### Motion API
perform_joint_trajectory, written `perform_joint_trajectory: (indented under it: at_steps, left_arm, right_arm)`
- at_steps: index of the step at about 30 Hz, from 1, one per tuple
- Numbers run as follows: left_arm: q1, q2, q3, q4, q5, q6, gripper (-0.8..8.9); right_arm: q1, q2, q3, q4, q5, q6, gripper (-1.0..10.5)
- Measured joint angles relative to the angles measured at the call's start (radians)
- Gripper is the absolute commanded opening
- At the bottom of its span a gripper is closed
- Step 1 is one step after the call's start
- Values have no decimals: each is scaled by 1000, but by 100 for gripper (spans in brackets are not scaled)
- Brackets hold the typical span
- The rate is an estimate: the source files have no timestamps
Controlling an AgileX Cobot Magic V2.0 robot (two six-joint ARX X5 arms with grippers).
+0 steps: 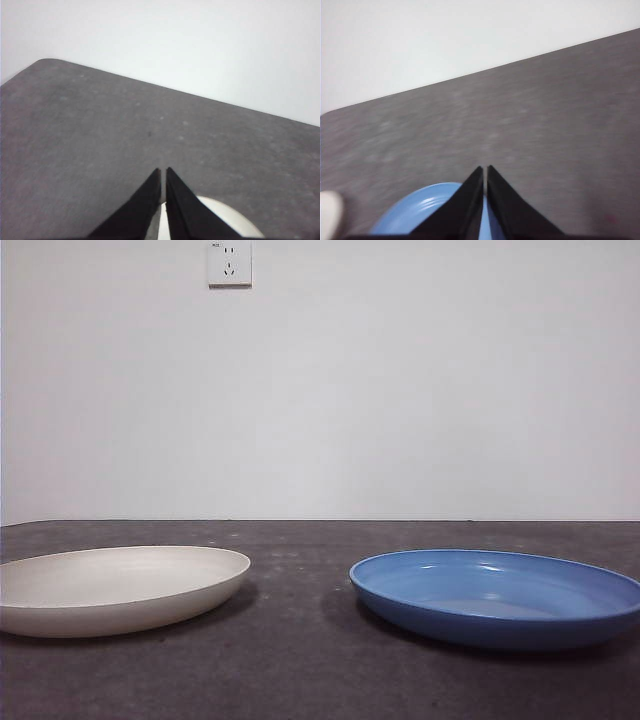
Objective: Pick up the white plate, put it on the blue plate, put it on desk
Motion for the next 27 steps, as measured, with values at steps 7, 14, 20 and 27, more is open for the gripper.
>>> perform_joint_trajectory:
  at_steps: [7,14,20,27]
  left_arm:
    - [-10,226,245,-81,129,-10,17]
    - [-54,348,348,-91,351,-12,17]
    - [-69,408,357,-151,541,-12,19]
    - [-79,432,357,-255,569,15,84]
  right_arm:
    - [5,180,222,-138,-201,2,6]
    - [8,344,367,-280,-348,-13,6]
    - [56,457,451,-326,-430,-92,6]
    - [108,486,455,-325,-457,-153,8]
